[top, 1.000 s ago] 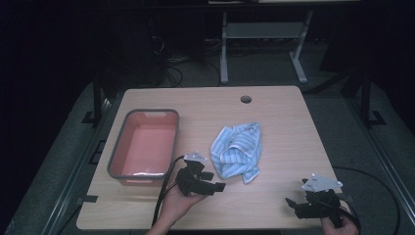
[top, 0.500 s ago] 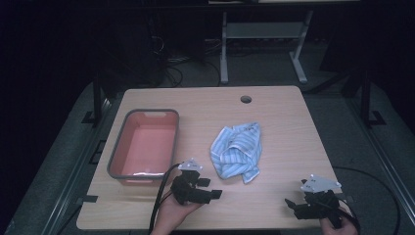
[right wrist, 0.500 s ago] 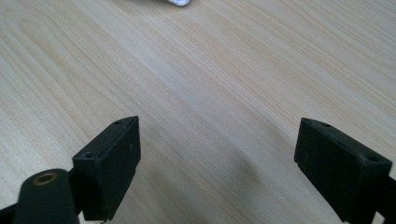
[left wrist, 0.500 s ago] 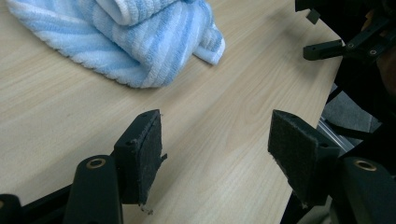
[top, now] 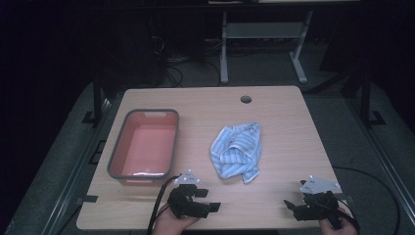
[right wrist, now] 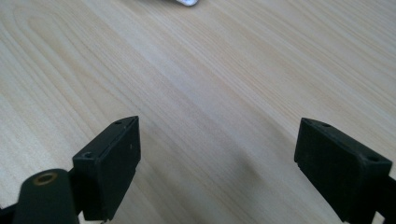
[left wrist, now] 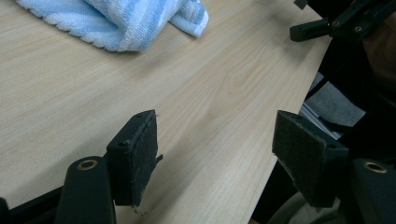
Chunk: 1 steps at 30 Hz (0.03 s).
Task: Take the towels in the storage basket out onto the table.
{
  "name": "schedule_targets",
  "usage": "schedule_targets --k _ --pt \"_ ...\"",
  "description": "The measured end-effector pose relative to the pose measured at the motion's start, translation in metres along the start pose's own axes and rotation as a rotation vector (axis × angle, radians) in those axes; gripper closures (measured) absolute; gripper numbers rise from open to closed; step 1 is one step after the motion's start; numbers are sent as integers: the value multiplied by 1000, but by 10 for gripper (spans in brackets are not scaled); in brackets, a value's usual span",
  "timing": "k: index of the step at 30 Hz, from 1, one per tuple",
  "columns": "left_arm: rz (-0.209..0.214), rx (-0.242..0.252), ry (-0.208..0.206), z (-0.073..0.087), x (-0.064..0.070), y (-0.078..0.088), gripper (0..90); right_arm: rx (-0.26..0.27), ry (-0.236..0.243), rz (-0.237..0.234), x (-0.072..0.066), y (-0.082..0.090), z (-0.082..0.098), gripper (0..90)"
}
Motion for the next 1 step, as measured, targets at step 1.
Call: schedule_targets --k 1 --pt "0 0 0 0 0 0 296 0 -1 -4 0 -1 0 139"
Point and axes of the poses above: each handheld gripper's, and its own axes: y roughly backward along the jaws, z roughly out of its underside, x roughly to its right, the point moved 10 cm from there along -y, roughly forward along the jaws, and after that the axes turned 14 degrees about -x, right-handed, at the moved point
